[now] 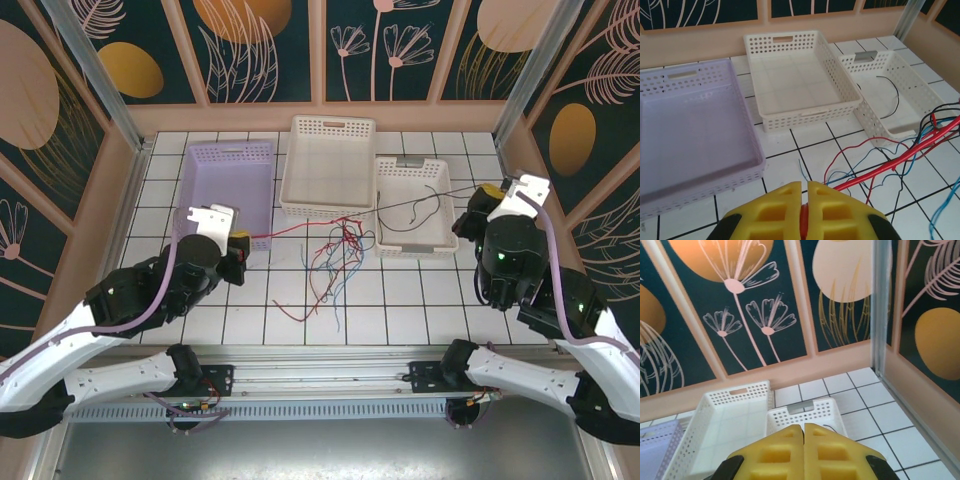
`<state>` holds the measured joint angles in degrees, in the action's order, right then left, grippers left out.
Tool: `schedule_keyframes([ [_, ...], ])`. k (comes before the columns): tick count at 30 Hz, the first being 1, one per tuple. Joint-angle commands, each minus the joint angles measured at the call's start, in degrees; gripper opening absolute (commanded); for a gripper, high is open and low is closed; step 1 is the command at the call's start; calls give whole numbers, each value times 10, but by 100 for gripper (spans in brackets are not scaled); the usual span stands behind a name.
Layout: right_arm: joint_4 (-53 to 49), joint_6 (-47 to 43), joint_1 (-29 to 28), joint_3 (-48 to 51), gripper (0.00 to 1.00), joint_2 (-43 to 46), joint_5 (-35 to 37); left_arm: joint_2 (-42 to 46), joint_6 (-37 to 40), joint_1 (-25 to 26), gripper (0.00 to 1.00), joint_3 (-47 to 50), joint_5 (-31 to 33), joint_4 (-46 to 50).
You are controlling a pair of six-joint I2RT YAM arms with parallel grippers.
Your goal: Untangle the cables
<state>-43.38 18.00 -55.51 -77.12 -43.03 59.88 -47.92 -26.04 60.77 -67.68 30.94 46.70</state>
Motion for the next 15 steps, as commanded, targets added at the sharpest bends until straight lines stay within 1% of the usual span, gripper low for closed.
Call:
schedule_keyframes([
  [1, 40, -42, 11, 37, 0, 19, -40, 10, 40, -11, 0, 32, 2, 52],
  [3, 32, -46, 12, 58, 0, -22, -138, 12, 46, -10, 0, 55, -47, -9],
  [5, 25, -31, 12, 66, 0, -75, -189, 4, 61, -10, 0, 74, -107, -60],
  [6, 29, -31, 12, 69, 0, -103, -226, -2, 67, -10, 0, 82, -128, -83],
  [8, 48, -26, 12, 72, 0, -141, -267, -18, 78, -10, 0, 92, -160, -119],
  [9, 65, -26, 13, 77, 4, -154, -283, -24, 88, -10, 0, 96, -183, -137],
  [10, 80, -29, 14, 80, 12, -162, -301, -28, 94, -10, 0, 101, -198, -155],
  [12, 113, -34, 28, 88, 36, -171, -354, -36, 107, -10, 0, 110, -220, -188],
  [14, 134, -36, 56, 91, 59, -176, -413, -42, 115, -10, 0, 113, -230, -208],
  [15, 141, -34, 75, 91, 67, -177, -444, -47, 119, -10, 0, 113, -231, -216],
])
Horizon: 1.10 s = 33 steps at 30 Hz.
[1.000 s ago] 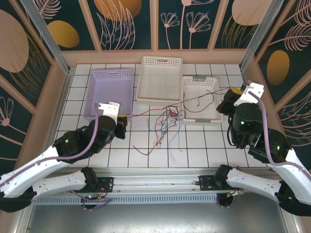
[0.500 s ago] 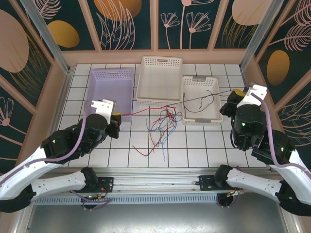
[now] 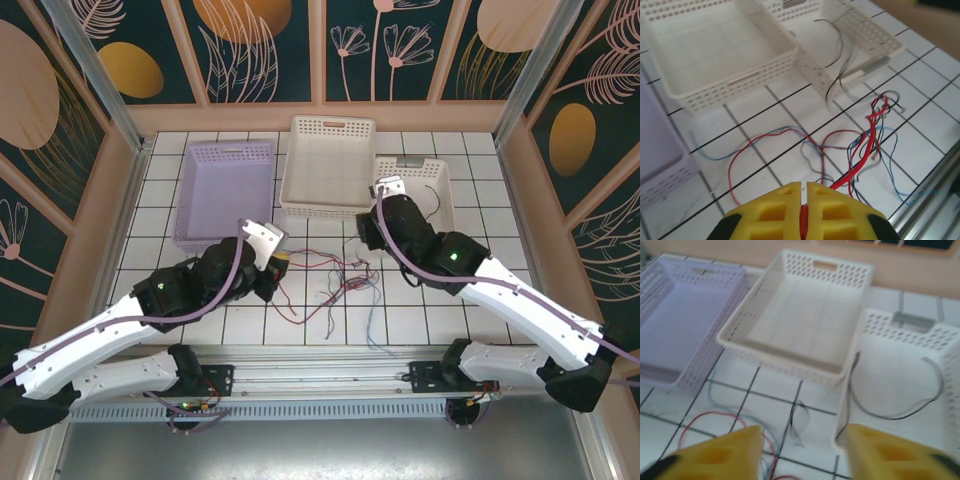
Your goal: Untangle the cables
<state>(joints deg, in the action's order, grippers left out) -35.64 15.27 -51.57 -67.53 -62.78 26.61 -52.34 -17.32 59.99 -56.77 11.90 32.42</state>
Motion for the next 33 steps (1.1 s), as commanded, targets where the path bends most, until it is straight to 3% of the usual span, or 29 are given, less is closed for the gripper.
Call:
schedule_keyframes([
  [1, 66, -5, 53, -6, 71, 21, -140, -6, 37, -2, 0, 3, -46, -78],
  [5, 69, 2, 99, 2, 85, 35, -202, -6, 45, -3, 0, 7, -45, -93],
  [10, 62, 29, 101, 60, 85, 60, -276, 21, 35, -3, 0, 37, 24, -119],
  [15, 128, 91, 102, 183, 76, 126, -335, 41, 28, -2, 0, 58, 79, -145],
  [21, 197, 164, 100, 259, 58, 155, -418, 45, 22, -2, 0, 87, 76, -162],
  [28, 262, 206, 100, 291, 57, 162, -413, 46, 20, -2, 0, 116, 70, -172],
  [33, 249, 223, 100, 283, 42, 135, -397, 47, 21, -2, 0, 122, 74, -173],
])
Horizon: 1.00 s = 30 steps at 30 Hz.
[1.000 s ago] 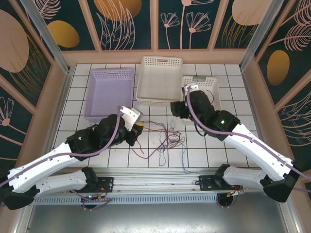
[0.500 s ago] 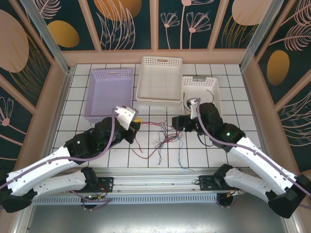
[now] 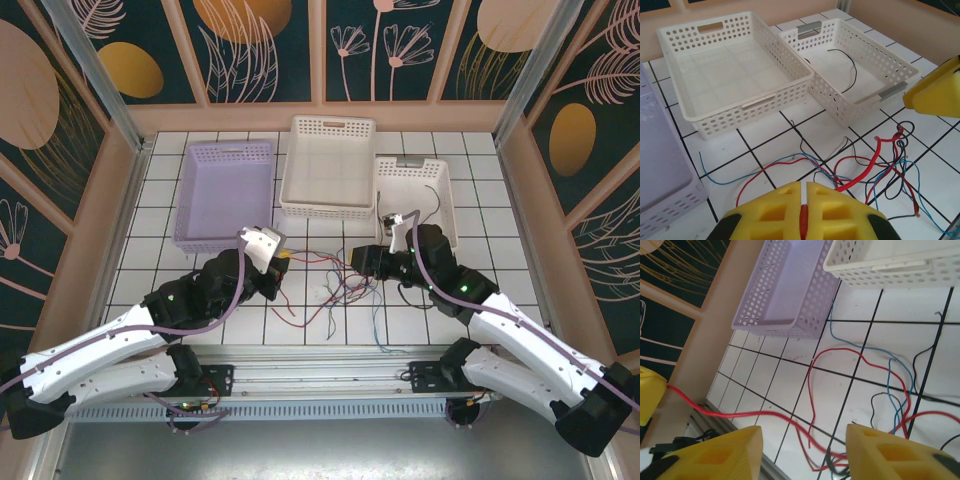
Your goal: Untangle the cables
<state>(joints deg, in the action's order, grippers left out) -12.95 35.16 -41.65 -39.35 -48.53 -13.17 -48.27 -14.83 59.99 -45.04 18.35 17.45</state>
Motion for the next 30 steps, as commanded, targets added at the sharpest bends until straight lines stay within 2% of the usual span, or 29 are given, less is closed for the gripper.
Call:
schedule_keyframes([
  [1, 18, 25, 1, 0, 40, -7, 3, 7, -4, -2, 0, 5, 12, -23],
  [7, -49, 30, -5, -5, 39, 20, 44, 13, -3, -2, 0, 7, 20, -20],
  [15, -25, 42, -32, 12, 40, -10, 43, 9, -1, -3, 0, 6, 19, -20],
  [19, -18, 38, -34, 10, 37, -27, 37, 11, -2, -2, 0, 7, 20, -17],
  [23, -23, 38, -34, 10, 27, -29, 46, 11, -1, -3, 0, 8, 20, -17],
  [30, -22, 36, -34, 8, 25, -33, 36, 7, 3, -2, 0, 7, 17, -16],
])
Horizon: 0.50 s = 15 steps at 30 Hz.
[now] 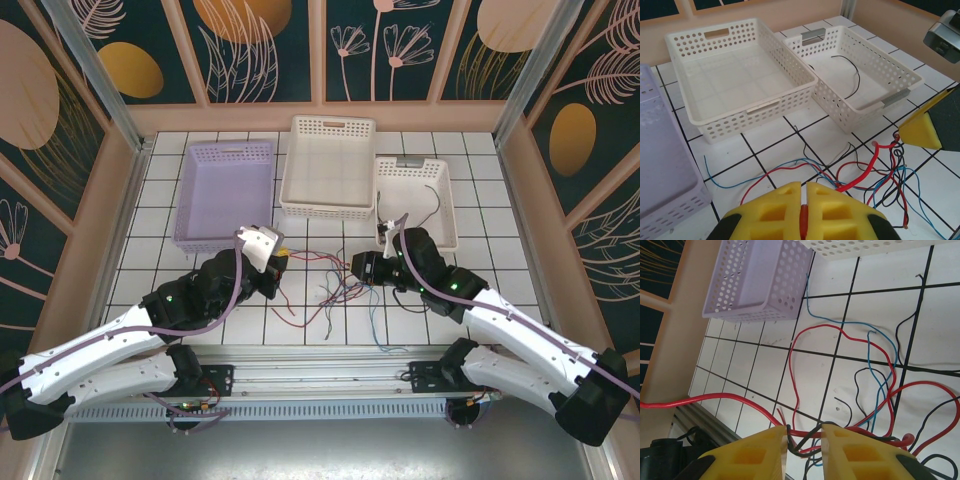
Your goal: Untangle the cables
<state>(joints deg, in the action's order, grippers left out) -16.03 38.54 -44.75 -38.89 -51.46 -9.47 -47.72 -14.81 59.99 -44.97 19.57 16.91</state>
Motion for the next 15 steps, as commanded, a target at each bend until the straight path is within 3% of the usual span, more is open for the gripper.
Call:
schedule_keyframes([
  [1, 9, 2, -3, 4, 25, -5, -3, 2, 2, -2, 0, 6, 4, -10],
  [9, 7, -3, -3, -5, 0, -18, 3, 2, 3, -3, 0, 6, -2, -8],
  [15, -32, -12, 5, -24, 0, 2, 54, 2, 4, -2, 0, 8, -2, -2],
])
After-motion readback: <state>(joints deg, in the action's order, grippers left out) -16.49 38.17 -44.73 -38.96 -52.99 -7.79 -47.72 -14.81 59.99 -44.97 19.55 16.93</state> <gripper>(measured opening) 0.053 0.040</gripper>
